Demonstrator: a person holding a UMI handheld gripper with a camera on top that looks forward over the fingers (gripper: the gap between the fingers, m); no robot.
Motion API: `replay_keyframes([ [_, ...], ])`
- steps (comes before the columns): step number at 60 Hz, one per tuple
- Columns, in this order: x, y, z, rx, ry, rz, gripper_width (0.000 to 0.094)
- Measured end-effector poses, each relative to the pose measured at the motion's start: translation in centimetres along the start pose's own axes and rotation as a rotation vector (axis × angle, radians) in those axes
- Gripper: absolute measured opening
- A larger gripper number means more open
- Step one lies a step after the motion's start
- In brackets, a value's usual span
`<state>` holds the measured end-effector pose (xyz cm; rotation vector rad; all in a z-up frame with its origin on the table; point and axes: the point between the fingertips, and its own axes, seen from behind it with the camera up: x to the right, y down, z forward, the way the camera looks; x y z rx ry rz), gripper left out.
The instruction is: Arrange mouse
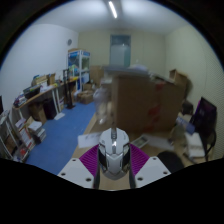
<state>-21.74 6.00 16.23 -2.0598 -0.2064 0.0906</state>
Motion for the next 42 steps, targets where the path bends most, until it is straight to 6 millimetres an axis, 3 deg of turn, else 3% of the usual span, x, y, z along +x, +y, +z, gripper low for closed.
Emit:
replay_keyframes([
  [4,5.0,-3.7,-1.7,0.076,0.036,0.013,0.0404],
  [9,12.1,-5.3,-2.2,0.112,0.072,0.044,0.0401],
  [13,17.7,-2.9,-0.9,0.079,0.101,0.052,0.0399],
  [17,21.8,1.8,1.7,0.009,0.09,0.06,0.0402],
  [23,24.5,9.0,4.6,-0.154,0.052,0.075,0.0399],
  [31,25.9,16.3,6.6,-0.268,0.018,0.085,0.0402],
  [33,25.8,17.4,6.7,-0.282,0.004,0.095,0.0407],
  [39,25.8,17.5,6.8,-0.255,-0.007,0.065,0.0412],
  [42,25.7,17.6,6.7,-0.278,-0.017,0.065,0.0462],
])
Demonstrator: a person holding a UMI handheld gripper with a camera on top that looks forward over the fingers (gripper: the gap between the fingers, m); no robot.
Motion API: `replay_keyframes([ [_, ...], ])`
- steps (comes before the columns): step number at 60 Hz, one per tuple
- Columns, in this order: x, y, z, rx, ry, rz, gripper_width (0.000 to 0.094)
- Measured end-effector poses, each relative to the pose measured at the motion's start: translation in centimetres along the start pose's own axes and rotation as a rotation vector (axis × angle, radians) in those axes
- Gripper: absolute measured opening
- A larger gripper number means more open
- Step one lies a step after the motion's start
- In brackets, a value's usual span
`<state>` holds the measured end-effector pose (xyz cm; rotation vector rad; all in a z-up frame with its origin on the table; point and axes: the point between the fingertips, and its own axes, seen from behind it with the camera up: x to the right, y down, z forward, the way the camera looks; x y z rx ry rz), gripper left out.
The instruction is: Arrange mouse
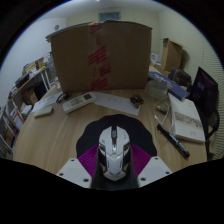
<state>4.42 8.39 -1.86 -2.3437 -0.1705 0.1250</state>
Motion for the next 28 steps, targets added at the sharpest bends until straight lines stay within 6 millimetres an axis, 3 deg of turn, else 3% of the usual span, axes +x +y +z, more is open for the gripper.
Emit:
replay_keyframes([
  [4,-0.1,-0.1,0.0,-0.044,-0.013,-0.011,0.0535],
  [5,-0.2,-0.1,0.0,-0.057,-0.019,-0.014,0.0602],
  [6,-0.2,0.0,0.0,-0.066,-0.024,-0.016,0.0574],
  [11,-0.5,0.4,-0.8,-0.098,-0.028,-0.021,0.0906],
  [13,-0.5,0.3,-1.3,-0.093,-0.028,-0.023,0.0832],
  [18,-1.3,0.5,-3.5,-0.093,-0.029,-0.001,0.0838],
  [28,-3.8,1.7,-9.9,-0.088,0.001,0.037,0.0838],
])
